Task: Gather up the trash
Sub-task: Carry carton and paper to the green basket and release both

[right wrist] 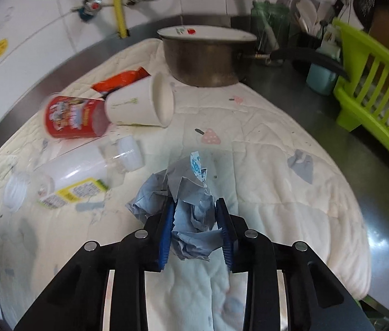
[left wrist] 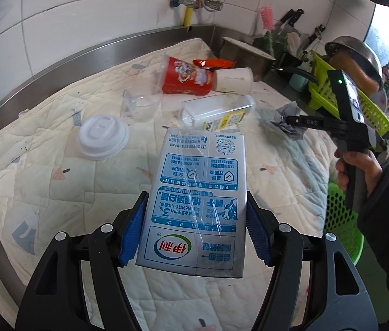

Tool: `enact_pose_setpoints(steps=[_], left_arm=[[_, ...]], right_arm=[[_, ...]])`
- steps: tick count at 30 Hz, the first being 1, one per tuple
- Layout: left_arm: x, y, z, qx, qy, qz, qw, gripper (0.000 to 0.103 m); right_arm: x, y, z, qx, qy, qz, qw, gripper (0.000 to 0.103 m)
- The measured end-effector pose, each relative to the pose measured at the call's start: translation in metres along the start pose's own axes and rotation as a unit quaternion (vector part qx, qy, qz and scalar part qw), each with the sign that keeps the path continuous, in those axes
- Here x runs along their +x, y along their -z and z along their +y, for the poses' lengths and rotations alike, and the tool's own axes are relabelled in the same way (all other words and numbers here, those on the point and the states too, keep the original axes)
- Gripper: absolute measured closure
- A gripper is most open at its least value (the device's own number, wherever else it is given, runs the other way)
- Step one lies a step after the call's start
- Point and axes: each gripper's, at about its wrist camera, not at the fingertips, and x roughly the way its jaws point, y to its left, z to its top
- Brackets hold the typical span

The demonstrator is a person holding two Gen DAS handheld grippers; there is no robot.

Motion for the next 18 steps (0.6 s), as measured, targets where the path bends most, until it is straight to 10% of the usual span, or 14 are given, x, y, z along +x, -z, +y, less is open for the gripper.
enact_pose_setpoints(steps=[18], left_arm=[[0.0, 0.024, -0.119, 0.084, 0.092, 0.01, 0.9922, 0.038]], right_arm=[[-0.14, 0.152, -0.073, 0.041, 0.084, -0.023, 0.995, 0.071]])
